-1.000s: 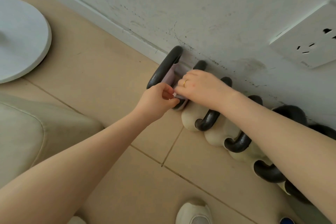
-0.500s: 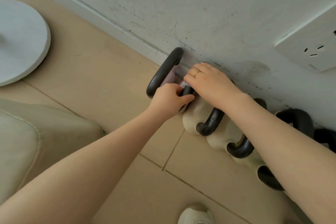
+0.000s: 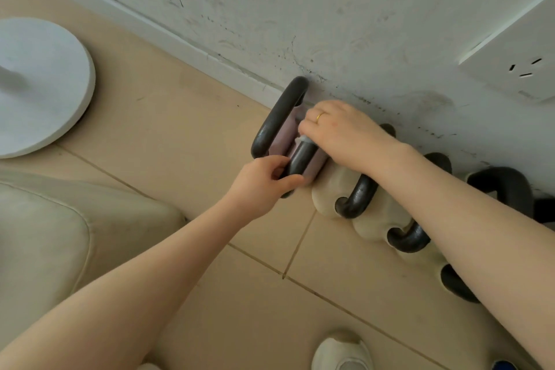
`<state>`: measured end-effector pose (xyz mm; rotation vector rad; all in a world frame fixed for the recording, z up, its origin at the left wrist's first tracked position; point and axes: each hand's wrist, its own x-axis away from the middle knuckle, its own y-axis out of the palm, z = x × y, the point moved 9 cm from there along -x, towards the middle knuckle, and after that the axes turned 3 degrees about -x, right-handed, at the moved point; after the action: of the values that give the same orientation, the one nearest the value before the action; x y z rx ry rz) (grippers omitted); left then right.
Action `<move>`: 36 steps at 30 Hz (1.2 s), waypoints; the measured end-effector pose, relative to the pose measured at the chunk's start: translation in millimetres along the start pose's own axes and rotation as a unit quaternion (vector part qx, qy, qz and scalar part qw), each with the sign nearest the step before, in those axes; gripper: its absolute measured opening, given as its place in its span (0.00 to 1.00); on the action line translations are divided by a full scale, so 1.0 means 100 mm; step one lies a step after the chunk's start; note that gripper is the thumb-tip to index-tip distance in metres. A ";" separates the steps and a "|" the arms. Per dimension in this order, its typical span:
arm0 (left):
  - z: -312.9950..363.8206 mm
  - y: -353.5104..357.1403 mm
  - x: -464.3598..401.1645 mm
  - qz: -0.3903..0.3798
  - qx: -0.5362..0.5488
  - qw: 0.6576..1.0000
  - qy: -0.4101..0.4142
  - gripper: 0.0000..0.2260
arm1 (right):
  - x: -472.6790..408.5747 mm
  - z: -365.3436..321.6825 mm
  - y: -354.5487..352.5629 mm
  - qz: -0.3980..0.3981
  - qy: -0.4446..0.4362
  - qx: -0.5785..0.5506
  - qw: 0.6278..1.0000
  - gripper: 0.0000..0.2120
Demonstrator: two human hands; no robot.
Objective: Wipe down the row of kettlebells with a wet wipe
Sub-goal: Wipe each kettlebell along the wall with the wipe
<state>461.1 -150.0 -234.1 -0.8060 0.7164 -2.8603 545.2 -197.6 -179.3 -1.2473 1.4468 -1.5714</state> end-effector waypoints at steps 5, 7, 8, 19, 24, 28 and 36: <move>-0.17 -0.04 0.13 -0.016 0.040 0.999 0.000 0.05 | -0.07 0.10 0.03 -0.011 0.025 -0.069 0.997 0.19; -0.19 -0.08 0.12 -0.014 0.053 0.998 -0.003 0.06 | -0.11 0.16 0.06 0.012 0.083 -0.127 0.988 0.16; -0.19 -0.09 0.10 -0.016 0.056 0.998 -0.004 0.05 | -0.11 0.14 0.07 0.022 0.108 -0.152 0.982 0.16; -0.36 -0.15 0.15 -0.029 0.047 0.998 -0.006 0.06 | -0.07 0.25 0.40 0.108 0.281 -0.487 0.820 0.08; -0.42 -0.13 0.20 -0.044 0.036 0.998 0.005 0.08 | 0.01 0.06 0.11 0.212 0.216 -0.287 0.909 0.12; -0.49 -0.12 0.23 -0.032 0.033 0.999 0.000 0.09 | -0.04 0.01 0.10 0.188 0.201 -0.215 0.937 0.09; -0.33 -0.11 0.13 -0.023 0.023 0.999 0.022 0.06 | -0.04 -0.10 -0.04 0.175 0.160 -0.138 0.962 0.14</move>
<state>433.8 -129.4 -247.6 -0.7652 0.6436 -2.9326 537.5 -189.3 -175.5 -0.8381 2.0243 -1.4030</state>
